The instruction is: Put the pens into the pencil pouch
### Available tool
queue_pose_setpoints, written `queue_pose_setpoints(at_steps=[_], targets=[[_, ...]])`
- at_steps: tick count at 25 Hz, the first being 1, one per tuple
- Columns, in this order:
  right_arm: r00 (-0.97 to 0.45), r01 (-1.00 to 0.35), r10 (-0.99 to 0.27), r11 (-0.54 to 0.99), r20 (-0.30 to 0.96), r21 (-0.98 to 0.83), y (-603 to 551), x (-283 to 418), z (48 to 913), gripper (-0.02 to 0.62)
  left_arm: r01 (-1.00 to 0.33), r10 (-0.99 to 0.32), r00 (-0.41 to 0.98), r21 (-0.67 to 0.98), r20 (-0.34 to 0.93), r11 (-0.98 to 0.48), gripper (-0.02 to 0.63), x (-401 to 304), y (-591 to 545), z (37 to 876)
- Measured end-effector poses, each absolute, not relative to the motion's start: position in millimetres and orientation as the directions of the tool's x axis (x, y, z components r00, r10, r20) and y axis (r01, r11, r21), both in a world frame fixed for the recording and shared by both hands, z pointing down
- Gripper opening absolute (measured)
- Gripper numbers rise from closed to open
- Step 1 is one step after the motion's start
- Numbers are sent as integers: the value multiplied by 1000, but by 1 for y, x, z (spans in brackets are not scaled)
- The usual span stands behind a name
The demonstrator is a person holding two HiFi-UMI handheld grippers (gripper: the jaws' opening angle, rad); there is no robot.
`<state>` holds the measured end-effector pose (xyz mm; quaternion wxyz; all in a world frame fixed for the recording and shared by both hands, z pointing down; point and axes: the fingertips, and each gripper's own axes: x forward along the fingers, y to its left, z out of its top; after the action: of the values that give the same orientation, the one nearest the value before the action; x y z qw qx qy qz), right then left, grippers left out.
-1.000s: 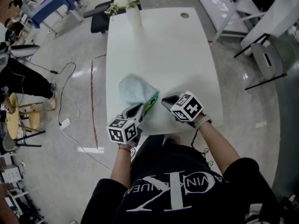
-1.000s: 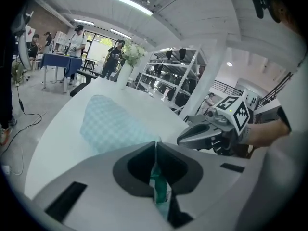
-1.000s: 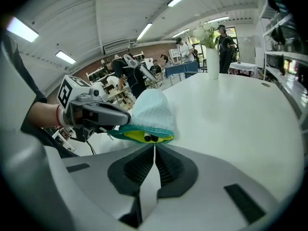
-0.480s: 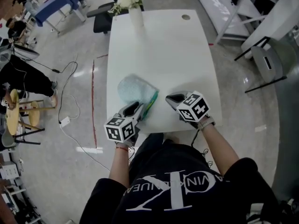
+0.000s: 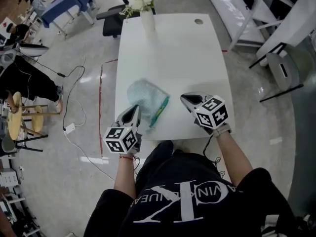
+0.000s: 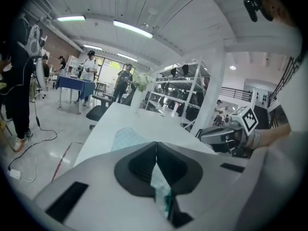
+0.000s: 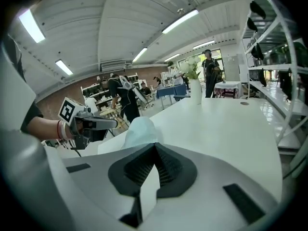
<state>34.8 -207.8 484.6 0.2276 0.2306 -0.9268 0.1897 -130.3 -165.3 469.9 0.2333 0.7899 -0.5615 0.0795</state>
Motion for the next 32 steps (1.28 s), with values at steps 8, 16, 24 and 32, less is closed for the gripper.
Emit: queue_pose_setpoints(at_steps=[8, 16, 24, 32], targets=[[-794, -558, -453, 807, 405, -191, -222, 39, 451, 9, -955, -922, 271, 196, 278, -222, 5, -153, -168, 434], [-782, -604, -544, 782, 303, -155, -236, 47, 419, 9, -970, -958, 213, 161, 193, -184, 4, -172, -175, 403], [-777, -621, -581, 772, 242, -138, -246, 50, 397, 9, -978, -978, 170, 140, 119, -153, 3, -188, -180, 373], [-775, -629, -601, 764, 197, -143, -249, 50, 386, 9, -982, -985, 149, 131, 87, -137, 4, -195, -181, 362]])
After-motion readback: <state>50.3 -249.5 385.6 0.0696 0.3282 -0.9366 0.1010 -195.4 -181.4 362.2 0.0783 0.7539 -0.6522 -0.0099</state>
